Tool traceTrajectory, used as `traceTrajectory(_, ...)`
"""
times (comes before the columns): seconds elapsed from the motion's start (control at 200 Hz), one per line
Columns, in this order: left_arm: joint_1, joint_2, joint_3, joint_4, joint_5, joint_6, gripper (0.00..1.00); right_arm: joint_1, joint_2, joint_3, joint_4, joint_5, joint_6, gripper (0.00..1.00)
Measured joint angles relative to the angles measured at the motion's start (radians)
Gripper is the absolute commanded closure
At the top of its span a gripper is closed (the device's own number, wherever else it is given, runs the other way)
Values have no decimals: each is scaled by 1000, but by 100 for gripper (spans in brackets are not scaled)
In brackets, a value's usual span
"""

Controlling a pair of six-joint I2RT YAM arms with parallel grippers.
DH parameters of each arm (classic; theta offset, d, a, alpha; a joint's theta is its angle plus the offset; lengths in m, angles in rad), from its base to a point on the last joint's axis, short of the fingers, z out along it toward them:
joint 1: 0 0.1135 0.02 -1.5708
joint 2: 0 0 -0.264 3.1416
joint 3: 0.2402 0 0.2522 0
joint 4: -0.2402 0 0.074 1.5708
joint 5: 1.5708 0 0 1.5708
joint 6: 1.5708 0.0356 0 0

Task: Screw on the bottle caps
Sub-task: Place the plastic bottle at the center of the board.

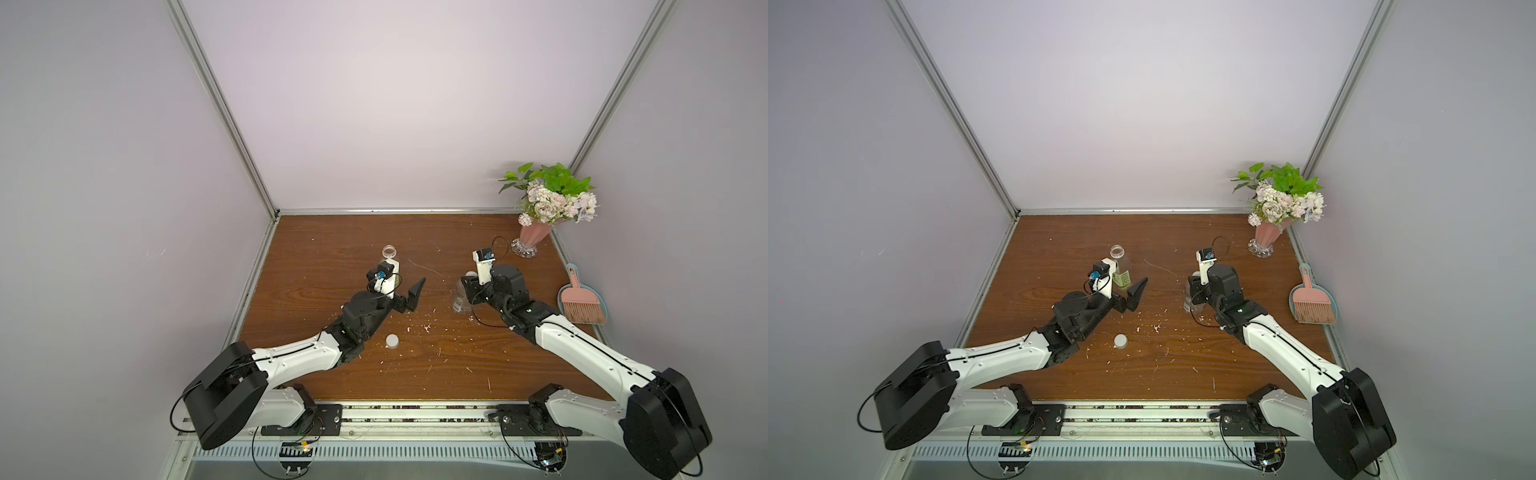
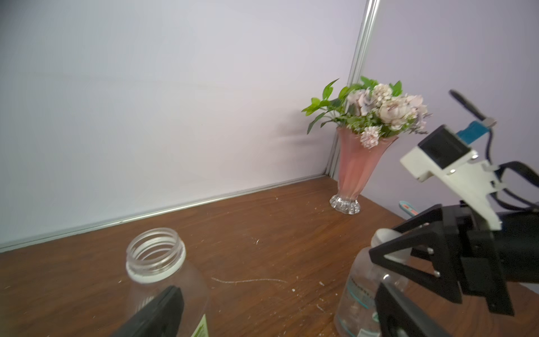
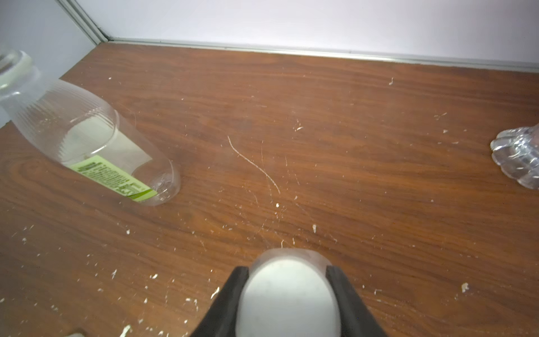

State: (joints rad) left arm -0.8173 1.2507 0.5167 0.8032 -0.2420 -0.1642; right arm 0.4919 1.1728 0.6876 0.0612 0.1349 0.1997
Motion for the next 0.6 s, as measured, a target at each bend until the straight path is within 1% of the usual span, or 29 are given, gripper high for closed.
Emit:
traceTrajectory(0.1, 2, -45, 0, -72, -43, 2, 1, 2, 3, 0, 3, 19, -7, 100)
traceTrajectory(0.26, 8, -89, -6, -117, -97, 7, 1, 13, 3, 0, 2, 27, -24, 100)
traceTrajectory(0.45, 13, -91, -10, -148, -124, 11, 1, 31, 5, 0, 0, 30, -29, 91)
traceTrajectory(0.6, 13, -90, -11, -159, -135, 11, 1, 32, 5, 0, 0, 39, -27, 81)
